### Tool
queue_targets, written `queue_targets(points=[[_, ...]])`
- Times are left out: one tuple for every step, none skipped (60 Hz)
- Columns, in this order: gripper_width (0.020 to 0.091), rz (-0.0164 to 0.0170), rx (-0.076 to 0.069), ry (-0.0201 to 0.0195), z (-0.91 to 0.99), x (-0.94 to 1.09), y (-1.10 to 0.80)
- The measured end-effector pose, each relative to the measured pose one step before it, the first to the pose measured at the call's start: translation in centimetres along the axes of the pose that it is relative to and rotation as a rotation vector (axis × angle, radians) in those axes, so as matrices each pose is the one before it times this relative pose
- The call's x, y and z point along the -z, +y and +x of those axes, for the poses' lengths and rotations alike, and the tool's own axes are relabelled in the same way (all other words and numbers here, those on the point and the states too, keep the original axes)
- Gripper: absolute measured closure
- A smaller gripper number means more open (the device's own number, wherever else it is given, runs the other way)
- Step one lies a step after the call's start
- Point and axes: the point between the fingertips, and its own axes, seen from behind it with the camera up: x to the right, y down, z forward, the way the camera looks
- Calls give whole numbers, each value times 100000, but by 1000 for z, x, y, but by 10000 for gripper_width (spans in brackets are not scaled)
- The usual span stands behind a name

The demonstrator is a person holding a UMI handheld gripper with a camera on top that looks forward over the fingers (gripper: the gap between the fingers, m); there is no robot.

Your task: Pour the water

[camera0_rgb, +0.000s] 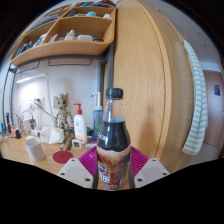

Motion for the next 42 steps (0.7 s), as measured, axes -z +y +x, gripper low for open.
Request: queue_targets(points=[[694, 141, -143, 117, -2, 5, -19], [704, -40, -285, 184, 22, 36, 39], [711, 95, -166, 160, 13, 7, 26], [713, 7, 286, -66, 3, 20, 21], [714, 91, 466, -71, 12, 24, -29], [714, 145, -221, 147, 56, -5, -3], [714, 126, -588, 140, 36, 20, 6], [714, 154, -47, -32, -25, -7, -7], [715, 124, 484, -154, -2, 0, 0], [714, 80, 150, -174, -3, -19, -9], [715, 13, -556, 86, 40, -2, -7], [715, -24, -592, 244, 49, 24, 26], [716, -99, 145, 3, 14, 8, 19], [715, 133, 335, -210, -24, 11, -70], [714, 145, -175, -181, -9, -23, -49], [715, 117, -326, 63, 11, -29, 18], [714, 139, 247, -92, -11, -11, -9], [714, 68, 678, -429, -98, 6, -19], [714, 124, 588, -614, -154, 6, -46], [715, -33, 596, -643, -172, -2, -32], [713, -235, 793, -652, -200, -1, 21], [714, -177, 1162, -438, -312, 101, 2], [714, -70, 1380, -898, -250, -14, -45], [714, 61, 1576, -698, -233, 3, -148], [713, 42, 2135, -495, -238, 15, -168], [714, 17, 2938, -605, -311, -12, -138], [713, 122, 3524, -731, -336, -6, -199], [713, 457, 3798, -659, -340, -15, -310], [710, 691, 3745, -629, -501, -147, -334], [711, 883, 4349, -479, -477, -89, -220], [711, 588, 4800, -700, -478, -104, -378], [711, 609, 5007, -718, -474, -89, -456], [711, 769, 5149, -552, -429, -156, -448], [713, 806, 5221, -357, -371, -181, -471], [713, 817, 5370, -185, -333, -203, -469], [712, 883, 5456, 31, -305, -249, -504], [713, 1150, 5360, 19, -229, -427, -465], [712, 764, 5404, 690, -362, -199, -489], [713, 482, 5498, 317, -267, -340, -423], [713, 418, 5456, 111, -308, -406, -381], [713, 652, 5075, -65, -307, -396, -484], [713, 836, 4608, -173, -276, -347, -540]])
